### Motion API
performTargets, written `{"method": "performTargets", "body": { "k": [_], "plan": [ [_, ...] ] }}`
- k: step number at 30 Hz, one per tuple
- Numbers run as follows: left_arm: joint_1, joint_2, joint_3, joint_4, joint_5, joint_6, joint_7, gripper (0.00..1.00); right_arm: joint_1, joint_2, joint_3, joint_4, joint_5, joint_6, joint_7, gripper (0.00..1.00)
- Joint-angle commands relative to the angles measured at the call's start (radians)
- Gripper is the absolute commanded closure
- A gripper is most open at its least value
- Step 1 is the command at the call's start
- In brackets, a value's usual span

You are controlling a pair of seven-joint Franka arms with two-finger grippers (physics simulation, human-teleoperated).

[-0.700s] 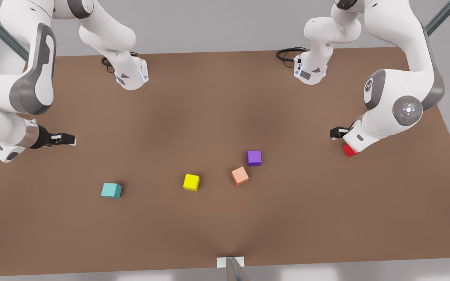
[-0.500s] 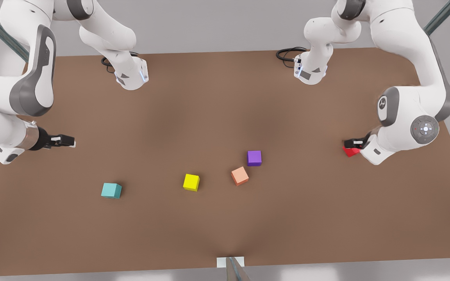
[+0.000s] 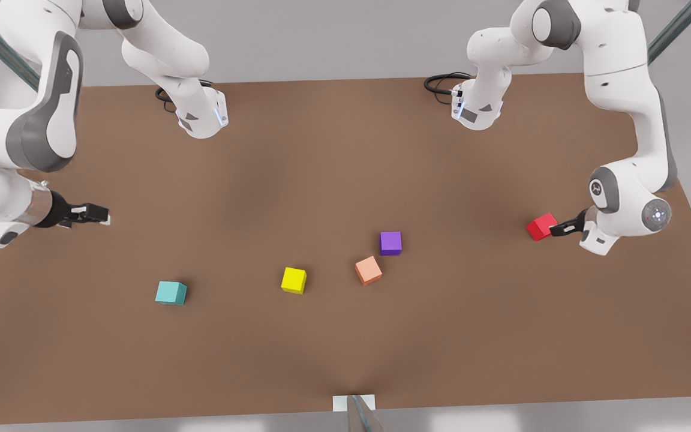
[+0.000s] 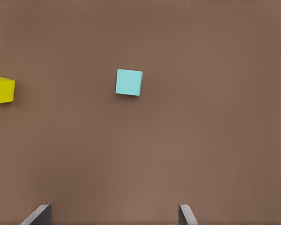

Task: Pick up red wooden cube and pass to hand red wooden cube and place in blue wooden cube

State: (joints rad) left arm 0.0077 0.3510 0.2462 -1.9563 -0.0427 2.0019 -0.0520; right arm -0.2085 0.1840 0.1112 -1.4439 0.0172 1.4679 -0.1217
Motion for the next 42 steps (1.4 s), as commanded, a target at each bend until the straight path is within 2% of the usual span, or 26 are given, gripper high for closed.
{"method": "performTargets", "body": {
  "k": [1,4,11,36,37,38,39,41,42],
  "plan": [
    [0.0,-0.001,0.001,-0.013,-0.031,0.112,-0.058,0.0,0.0,-0.026,0.002,0.0,0.003,-0.012,-0.039,0.0],
    [0.005,0.003,0.001,-0.075,-0.031,0.175,-0.057,0.0,0.003,-0.032,0.001,-0.012,-0.005,0.002,-0.039,0.0],
    [0.023,0.017,0.001,-0.121,-0.025,0.176,-0.049,0.0,0.006,-0.026,0.008,-0.012,-0.049,0.014,-0.041,0.0],
    [0.017,0.137,-0.008,-0.147,-0.034,0.273,-0.052,0.0,0.008,-0.026,0.008,-0.029,-0.049,0.011,-0.046,0.0],
    [0.015,0.137,-0.008,-0.145,-0.034,0.274,-0.052,0.09,0.008,-0.026,0.008,-0.029,-0.049,0.011,-0.046,0.0],
    [0.015,0.137,-0.008,-0.144,-0.034,0.276,-0.052,0.28,0.008,-0.026,0.008,-0.029,-0.049,0.011,-0.046,0.0],
    [0.015,0.137,-0.008,-0.144,-0.034,0.276,-0.052,0.34,0.008,-0.025,0.008,-0.029,-0.049,0.011,-0.046,0.0],
    [0.014,0.131,-0.022,-0.125,-0.07,0.273,-0.058,0.34,0.008,-0.023,0.008,-0.029,-0.051,0.009,-0.046,0.0],
    [0.015,0.115,-0.039,-0.081,-0.183,0.244,-0.057,0.33,0.009,-0.023,0.01,-0.029,-0.051,0.011,-0.046,0.0]
  ]
}}
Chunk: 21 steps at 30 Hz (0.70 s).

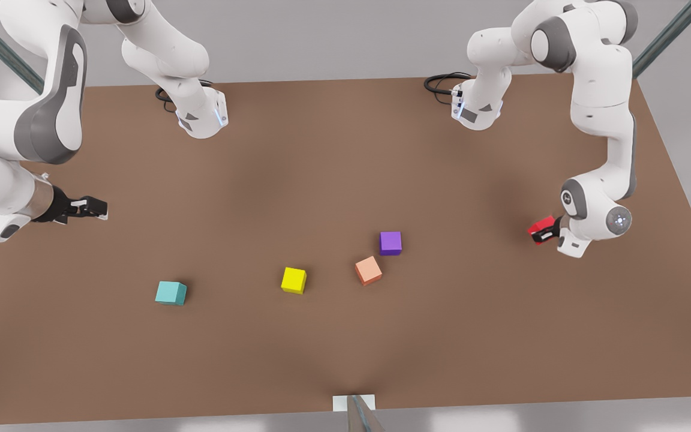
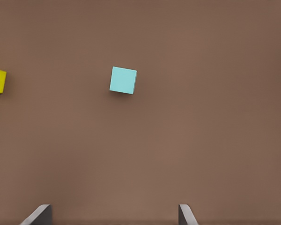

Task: Pick up red wooden cube and pass to hand red wooden cube and place in blue wooden cube

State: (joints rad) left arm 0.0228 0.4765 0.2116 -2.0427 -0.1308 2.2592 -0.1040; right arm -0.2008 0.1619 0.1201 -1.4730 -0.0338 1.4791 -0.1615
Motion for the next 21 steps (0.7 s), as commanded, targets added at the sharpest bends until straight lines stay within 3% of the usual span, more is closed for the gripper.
{"method": "performTargets", "body": {
  "k": [1,3,5,8,10,12,14,16,21],
  "plan": [
    [-0.001,0.008,-0.018,0.103,-0.158,-0.145,-0.008,0.33,0.003,0.002,0.001,0.0,0.0,0.0,-0.006,0.0],
    [0.003,0.079,-0.018,0.335,-0.259,-0.423,-0.037,0.33,0.072,0.09,0.004,0.017,0.046,0.007,-0.102,0.0],
    [0.0,0.117,-0.073,0.476,-0.535,-0.564,-0.104,0.33,0.119,0.267,0.006,0.121,0.372,0.004,-0.266,0.0],
    [0.0,0.27,-0.392,0.734,-0.69,-0.616,-0.218,0.33,0.21,0.524,0.006,0.273,0.905,0.033,-0.469,0.0],
    [-0.02,0.436,-0.586,0.926,-0.711,-0.514,-0.215,0.33,0.238,0.62,0.052,0.352,0.997,0.18,-0.766,0.0],
    [-0.026,0.488,-0.702,0.947,-0.745,-0.371,-0.214,0.33,0.239,0.646,0.078,0.355,0.997,0.32,-1.15,0.0],
    [-0.026,0.514,-0.728,0.963,-0.78,-0.36,-0.186,0.33,0.239,0.651,0.081,0.375,1.0,0.365,-1.436,0.0],
    [-0.033,0.536,-0.73,0.95,-0.903,-0.362,0.085,0.33,0.239,0.662,0.107,0.361,1.074,0.395,-1.705,0.0],
    [-0.083,0.591,-0.765,0.95,-0.992,-0.291,0.27,0.33,0.311,0.694,0.115,0.353,1.25,0.426,-1.88,0.0]
  ]
}}
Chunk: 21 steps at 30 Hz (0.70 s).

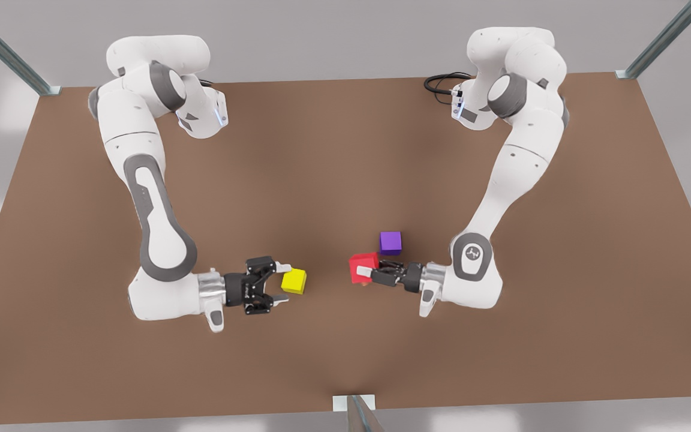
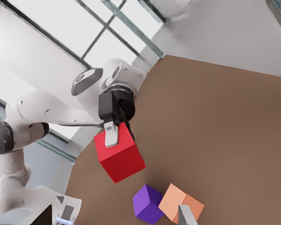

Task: Pick up red wooden cube and pass to hand red wooden cube and place in blue wooden cube

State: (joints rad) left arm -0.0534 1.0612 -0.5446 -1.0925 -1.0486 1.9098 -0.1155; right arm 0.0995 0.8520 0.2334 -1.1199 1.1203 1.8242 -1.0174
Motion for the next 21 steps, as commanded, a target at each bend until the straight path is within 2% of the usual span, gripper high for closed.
{"method": "performTargets", "body": {
  "k": [1,5,21],
  "plan": [
    [-0.016,0.016,-0.009,0.0,-0.096,0.067,0.336,0.33,0.037,0.021,0.001,0.0,0.13,0.112,-1.024,0.0],
    [-0.051,0.022,-0.009,0.0,-0.099,0.123,0.402,0.33,0.085,0.033,0.003,-0.035,0.18,0.156,-1.066,0.0],
    [-0.063,0.025,-0.009,0.0,-0.097,0.124,0.418,0.33,0.078,-0.013,0.014,-0.195,0.228,0.147,-1.144,0.0]
  ]
}}
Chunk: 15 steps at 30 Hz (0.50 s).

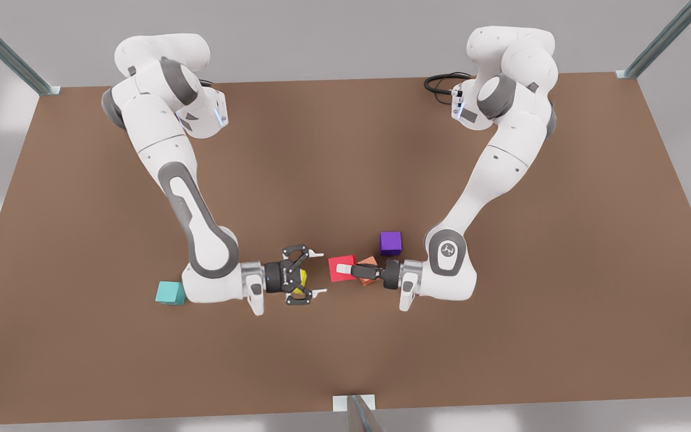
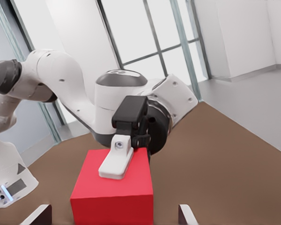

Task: Pick up red wooden cube and pass to hand red wooden cube and place in blue wooden cube

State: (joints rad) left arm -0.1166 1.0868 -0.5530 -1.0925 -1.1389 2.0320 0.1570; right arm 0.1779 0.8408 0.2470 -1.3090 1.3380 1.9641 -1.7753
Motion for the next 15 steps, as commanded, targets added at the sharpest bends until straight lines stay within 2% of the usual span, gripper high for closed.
{"method": "performTargets", "body": {
  "k": [1,15],
  "plan": [
    [0.0,-0.001,-0.001,0.0,-0.007,0.002,0.144,0.33,0.005,0.001,0.0,-0.006,0.02,0.018,-0.386,0.0],
    [-0.014,0.004,-0.001,0.0,-0.009,0.022,0.145,0.33,0.067,0.027,0.0,-0.019,0.069,0.113,-0.392,0.0]
  ]
}}
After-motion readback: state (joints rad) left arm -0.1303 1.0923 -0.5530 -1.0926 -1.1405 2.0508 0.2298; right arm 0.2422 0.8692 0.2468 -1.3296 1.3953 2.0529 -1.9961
